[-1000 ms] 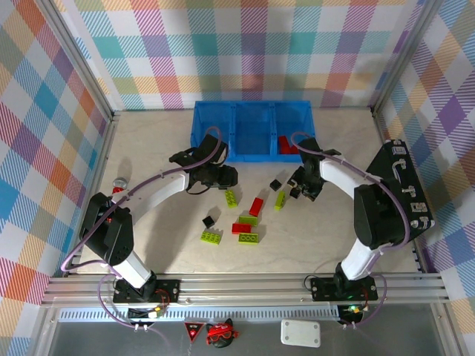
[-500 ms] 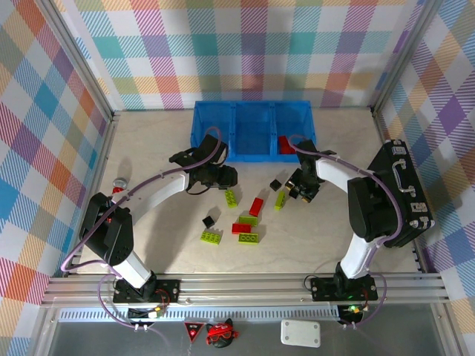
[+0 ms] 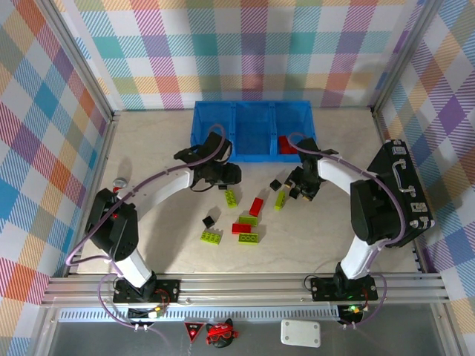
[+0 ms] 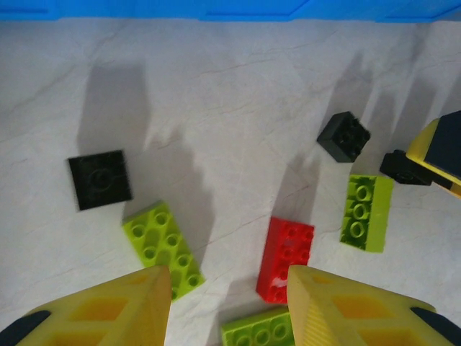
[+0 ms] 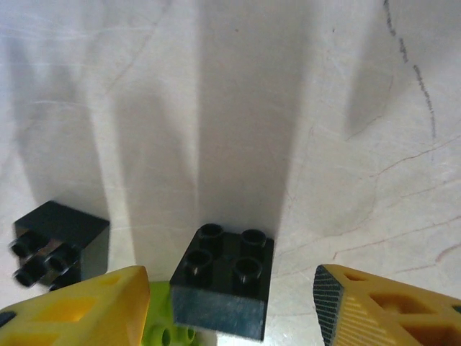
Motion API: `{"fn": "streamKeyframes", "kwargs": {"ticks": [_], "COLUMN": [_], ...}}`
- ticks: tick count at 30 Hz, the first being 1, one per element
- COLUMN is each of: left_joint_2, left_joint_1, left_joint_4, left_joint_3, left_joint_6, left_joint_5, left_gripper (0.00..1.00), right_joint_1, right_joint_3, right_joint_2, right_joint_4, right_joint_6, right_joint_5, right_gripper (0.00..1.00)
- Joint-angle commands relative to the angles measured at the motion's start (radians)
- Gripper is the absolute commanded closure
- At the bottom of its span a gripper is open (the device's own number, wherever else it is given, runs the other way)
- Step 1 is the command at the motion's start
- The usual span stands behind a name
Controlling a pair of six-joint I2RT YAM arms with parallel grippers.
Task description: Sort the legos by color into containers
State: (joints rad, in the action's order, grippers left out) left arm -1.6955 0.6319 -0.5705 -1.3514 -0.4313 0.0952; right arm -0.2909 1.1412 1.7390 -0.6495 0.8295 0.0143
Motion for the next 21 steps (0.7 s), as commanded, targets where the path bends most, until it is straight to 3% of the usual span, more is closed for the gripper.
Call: {"fn": "streamKeyframes", "kwargs": {"ticks": [1,9,16,21], "left_joint_2": [-0.071,-0.249,-0.264,-0.240], "left_joint_1": [0.050,0.131,0.132,0.133], "left_joint_4": [0.000,-0.014,0.023,0.021], "left_joint_3": [-0.094,-0.308,-0.306,-0.270], "left_joint_6": [-0.010,-0.012,-0.040,-0.036], "left_joint_5": [0.012,0.011,0.017,0.004], "left_gripper": [0.53,0.53,0.53,0.53], "right_joint_1": [0.034,0.130,0.118,0.107], "right_joint_3": [0.028,-0.001,-0.003,-0.002], "right_joint_2": [-0.077,-0.121,0.000,0.055], "right_joint_4": [-0.032,0.002,0.004,0.009], "right_joint_6": [-0.047,-0.159,-0.140,-0.132], "right_joint_5": [-0.002,-0.173,-0.365,-0.359], "right_gripper": [0.36,0.38,0.37,0.40]}}
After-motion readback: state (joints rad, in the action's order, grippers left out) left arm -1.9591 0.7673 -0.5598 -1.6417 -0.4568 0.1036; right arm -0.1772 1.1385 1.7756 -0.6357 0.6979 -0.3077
